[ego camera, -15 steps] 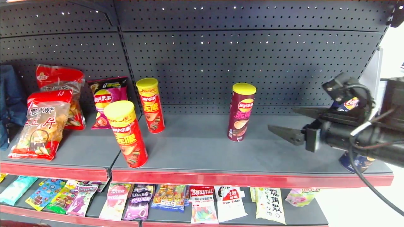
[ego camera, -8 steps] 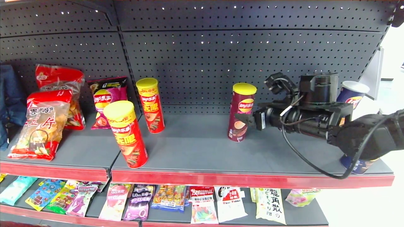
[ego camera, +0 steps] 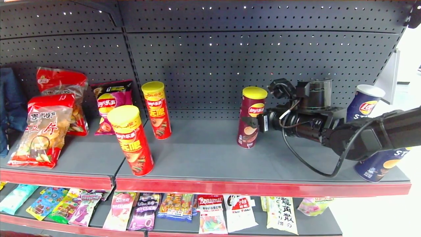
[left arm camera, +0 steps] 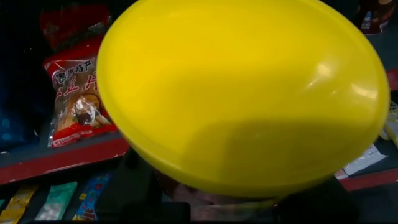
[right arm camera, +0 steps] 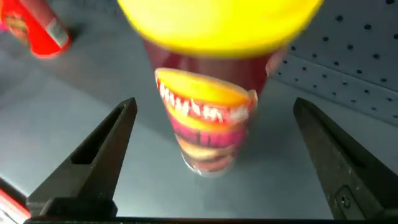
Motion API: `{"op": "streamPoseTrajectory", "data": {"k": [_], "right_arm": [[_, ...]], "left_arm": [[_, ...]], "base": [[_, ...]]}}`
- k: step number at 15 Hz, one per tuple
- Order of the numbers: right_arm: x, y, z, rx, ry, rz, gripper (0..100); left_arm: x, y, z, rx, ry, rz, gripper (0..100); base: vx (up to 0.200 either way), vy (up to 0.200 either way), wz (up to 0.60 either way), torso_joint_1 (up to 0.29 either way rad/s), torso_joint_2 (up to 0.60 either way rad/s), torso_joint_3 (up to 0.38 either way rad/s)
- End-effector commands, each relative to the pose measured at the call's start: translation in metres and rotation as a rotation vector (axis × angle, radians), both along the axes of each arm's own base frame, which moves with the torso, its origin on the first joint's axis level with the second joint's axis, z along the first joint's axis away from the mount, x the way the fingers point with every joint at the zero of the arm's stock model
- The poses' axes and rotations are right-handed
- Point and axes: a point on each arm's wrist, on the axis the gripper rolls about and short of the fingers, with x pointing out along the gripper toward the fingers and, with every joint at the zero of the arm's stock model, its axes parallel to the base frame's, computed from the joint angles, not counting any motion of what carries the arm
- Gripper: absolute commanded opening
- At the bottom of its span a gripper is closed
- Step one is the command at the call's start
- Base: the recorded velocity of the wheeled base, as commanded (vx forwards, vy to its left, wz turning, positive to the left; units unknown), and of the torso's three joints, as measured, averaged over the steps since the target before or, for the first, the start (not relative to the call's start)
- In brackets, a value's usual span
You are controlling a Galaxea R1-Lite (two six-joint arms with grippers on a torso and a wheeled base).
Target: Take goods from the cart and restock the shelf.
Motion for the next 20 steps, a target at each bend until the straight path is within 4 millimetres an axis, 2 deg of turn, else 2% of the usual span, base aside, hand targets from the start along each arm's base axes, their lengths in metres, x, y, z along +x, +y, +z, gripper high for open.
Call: {"op": "streamPoseTrajectory", "data": {"k": [1,7,11,12,15,17,20], "right_arm": [[0.005,0.003,-0.004,0.003,0.005,0.002,100],[0.023,0.012,-0.008,0.013,-0.041,-0.025,100],[0.027,0.016,-0.012,0.011,-0.04,-0.028,100],[0.029,0.016,-0.014,0.01,-0.037,-0.036,0],[0.023,0.02,-0.013,0.008,-0.035,-0.027,0],[0.012,0.029,-0.005,0.004,-0.058,-0.043,0],[-0.02,0.037,0.021,0.007,-0.112,-0.091,0]], "left_arm": [[0.0,0.0,0.001,0.0,0.001,0.001,0],[0.0,0.0,0.0,-0.001,0.003,0.001,0],[0.0,0.0,0.0,0.0,0.001,0.001,0],[0.0,0.0,0.0,0.0,0.0,0.001,0],[0.0,0.0,0.0,0.0,-0.002,0.001,0],[0.0,0.0,0.0,0.0,0.001,0.001,0],[0.0,0.0,0.001,0.0,-0.002,0.001,0]], "base": [[0.0,0.0,0.0,0.0,0.0,0.0],[0.0,0.0,0.0,0.0,0.0,0.0],[0.0,0.0,0.0,0.0,0.0,0.0],[0.0,0.0,0.0,0.0,0.0,0.0],[0.0,0.0,0.0,0.0,0.0,0.0],[0.0,0.0,0.0,0.0,0.0,0.0],[0.0,0.0,0.0,0.0,0.0,0.0]]}}
